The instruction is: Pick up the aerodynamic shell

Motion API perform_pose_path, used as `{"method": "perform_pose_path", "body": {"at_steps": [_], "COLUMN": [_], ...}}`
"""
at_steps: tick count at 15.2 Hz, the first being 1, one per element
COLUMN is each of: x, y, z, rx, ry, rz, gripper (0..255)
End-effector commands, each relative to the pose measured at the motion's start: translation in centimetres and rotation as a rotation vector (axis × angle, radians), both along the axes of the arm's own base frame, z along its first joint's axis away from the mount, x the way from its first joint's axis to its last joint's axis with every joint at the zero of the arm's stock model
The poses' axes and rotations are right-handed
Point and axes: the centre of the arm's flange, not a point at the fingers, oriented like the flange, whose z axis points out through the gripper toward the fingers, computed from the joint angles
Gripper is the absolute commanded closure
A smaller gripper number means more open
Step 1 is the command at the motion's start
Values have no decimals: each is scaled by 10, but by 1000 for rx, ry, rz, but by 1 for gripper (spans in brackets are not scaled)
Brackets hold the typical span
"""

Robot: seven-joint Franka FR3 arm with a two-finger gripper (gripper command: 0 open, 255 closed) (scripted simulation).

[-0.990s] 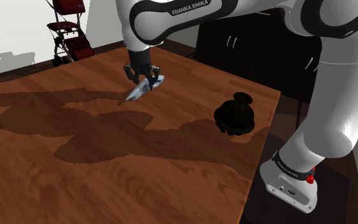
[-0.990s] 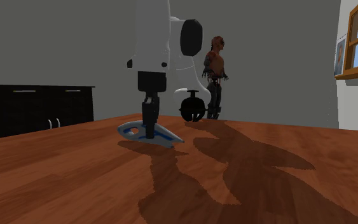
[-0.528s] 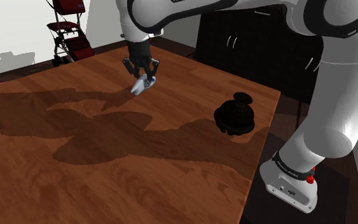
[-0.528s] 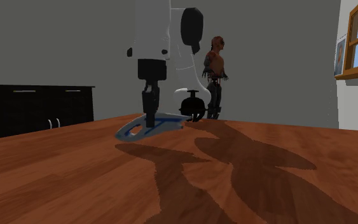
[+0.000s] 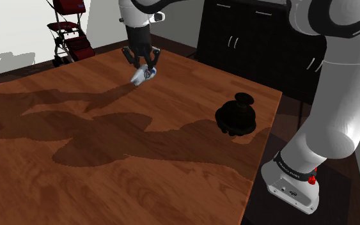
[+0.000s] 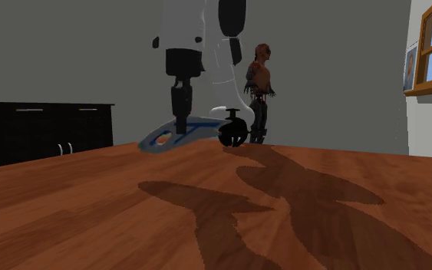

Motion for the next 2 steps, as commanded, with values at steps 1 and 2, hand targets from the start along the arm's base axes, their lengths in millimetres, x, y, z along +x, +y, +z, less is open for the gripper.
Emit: {"method": "perform_pose_path", "body": {"at_steps": [1,2], "x": [1,1], "y": [0,0], "z": [5,5], "rx": [0,0], "ry": [0,0], "rz": [0,0], "gripper": [255,255]}}
